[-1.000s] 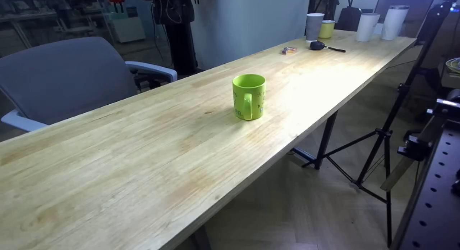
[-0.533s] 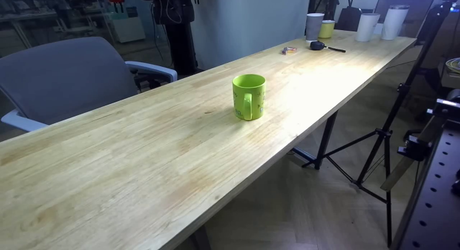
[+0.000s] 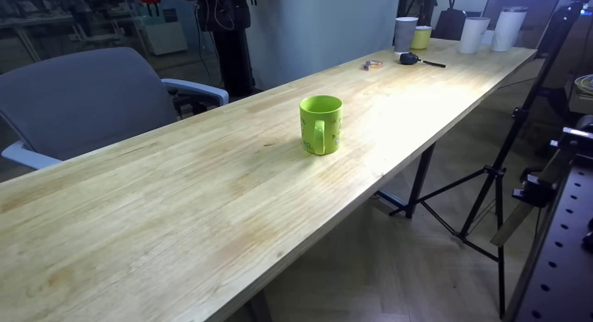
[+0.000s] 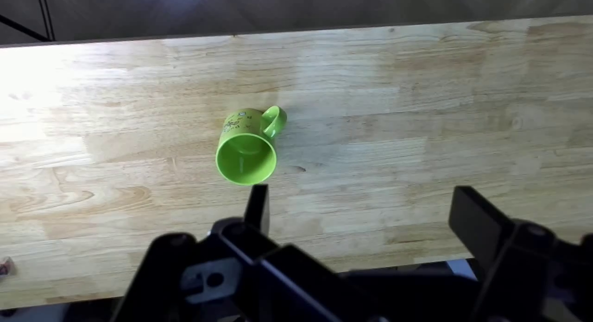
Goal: Pick up the cup and slightly move it to the left. Pick up the cup and move it forward. Pick up the cup and move it to the left.
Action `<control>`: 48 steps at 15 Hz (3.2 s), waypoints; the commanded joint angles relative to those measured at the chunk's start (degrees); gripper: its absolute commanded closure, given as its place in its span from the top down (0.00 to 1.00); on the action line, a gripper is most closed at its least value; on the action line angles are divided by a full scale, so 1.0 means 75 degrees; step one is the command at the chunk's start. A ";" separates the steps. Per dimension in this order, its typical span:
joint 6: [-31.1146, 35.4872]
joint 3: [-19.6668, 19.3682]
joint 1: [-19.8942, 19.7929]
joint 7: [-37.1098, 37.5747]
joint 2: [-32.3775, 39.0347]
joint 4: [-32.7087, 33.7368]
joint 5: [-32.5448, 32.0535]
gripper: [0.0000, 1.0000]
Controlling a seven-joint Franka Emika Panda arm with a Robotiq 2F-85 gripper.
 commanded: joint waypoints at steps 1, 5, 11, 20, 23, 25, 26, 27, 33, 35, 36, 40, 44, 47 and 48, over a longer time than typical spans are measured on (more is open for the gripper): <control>0.0420 -0.0205 -0.0493 -0.0032 0.1117 0.0642 -0.0290 1.00; 0.1227 -0.0362 -0.0983 0.0050 0.2201 0.1068 -0.0594 1.00; 0.1944 -0.0594 -0.0829 -0.0210 0.3548 0.1686 0.0123 1.00; 0.2045 -0.0531 -0.0939 -0.0349 0.5253 0.2588 0.0593 1.00; 0.2046 -0.0499 -0.1007 -0.0292 0.5737 0.2805 0.0559 1.00; 0.2048 -0.0479 -0.1043 -0.0260 0.5998 0.2920 0.0530 1.00; 0.2058 -0.0471 -0.1052 -0.0233 0.6106 0.2958 0.0501 1.00; 0.2054 -0.0462 -0.1062 -0.0230 0.6208 0.3014 0.0498 1.00; 0.2192 -0.0388 -0.1060 -0.0199 0.6585 0.3123 0.0515 1.00; 0.2308 -0.0360 -0.1048 -0.0171 0.6682 0.3114 0.0487 1.00; 0.2351 -0.0336 -0.1051 -0.0178 0.6738 0.3107 0.0508 1.00; 0.2677 -0.0291 -0.1042 -0.0142 0.6953 0.3059 0.0444 1.00; 0.2865 -0.0325 -0.1045 -0.0098 0.7152 0.3001 0.0301 1.00; 0.2822 -0.0258 -0.1096 -0.0245 0.7150 0.2940 0.0395 1.00; 0.2823 -0.0259 -0.1096 -0.0245 0.7153 0.2941 0.0385 1.00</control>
